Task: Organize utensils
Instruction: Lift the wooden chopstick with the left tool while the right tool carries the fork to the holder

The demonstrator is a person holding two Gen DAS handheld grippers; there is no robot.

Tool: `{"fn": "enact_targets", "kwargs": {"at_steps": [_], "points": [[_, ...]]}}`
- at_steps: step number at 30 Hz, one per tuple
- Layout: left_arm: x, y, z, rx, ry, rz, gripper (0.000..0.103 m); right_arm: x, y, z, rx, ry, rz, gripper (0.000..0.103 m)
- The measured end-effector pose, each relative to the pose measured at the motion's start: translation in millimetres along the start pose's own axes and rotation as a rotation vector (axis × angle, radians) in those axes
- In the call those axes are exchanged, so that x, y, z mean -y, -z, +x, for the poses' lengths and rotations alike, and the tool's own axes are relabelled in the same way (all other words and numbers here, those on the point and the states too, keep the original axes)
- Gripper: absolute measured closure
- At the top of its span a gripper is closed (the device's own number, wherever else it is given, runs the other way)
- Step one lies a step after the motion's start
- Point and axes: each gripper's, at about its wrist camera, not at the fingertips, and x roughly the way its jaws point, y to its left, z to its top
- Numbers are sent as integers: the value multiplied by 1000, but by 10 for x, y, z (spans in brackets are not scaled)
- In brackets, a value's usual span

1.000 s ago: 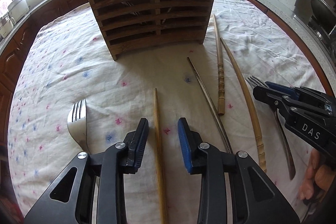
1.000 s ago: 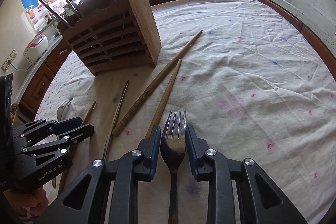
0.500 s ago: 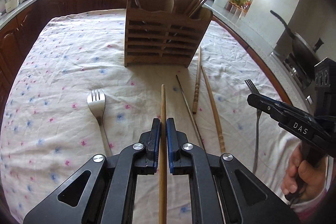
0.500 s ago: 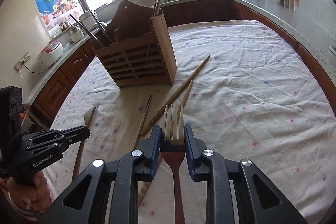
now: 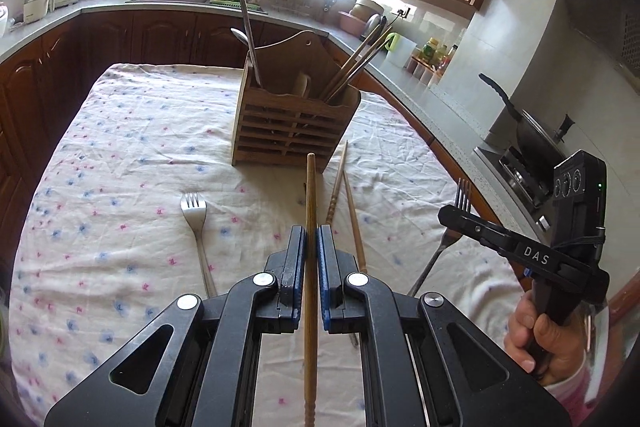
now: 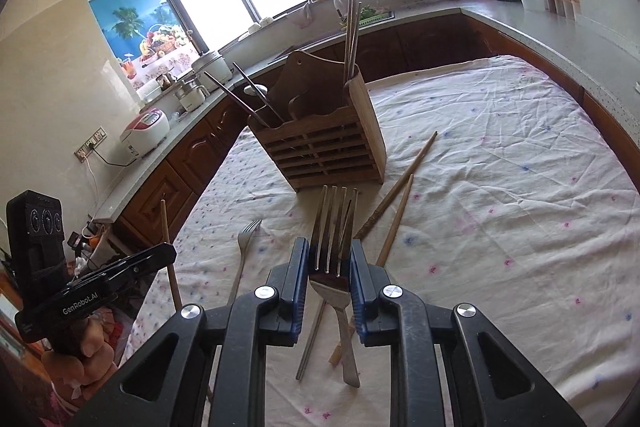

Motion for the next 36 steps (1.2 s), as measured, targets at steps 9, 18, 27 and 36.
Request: {"fn": "enact_targets", "kwargs": {"at_steps": [9,18,27,36], "points": [[-2,-9,-197,51,11,-20,98,-88,-14,-172,43,-50,13,101],[25,-123,-357,116,-6,-5,98,-188,-72,-267,85,-74,-3,101],[32,-248,-366,136,-6,6,98,-182,-169,-268,108,-79,-1,101],[19,-346,-357,151,-7,4,98,-150,-259,-187,109,-77,7,101]]}}
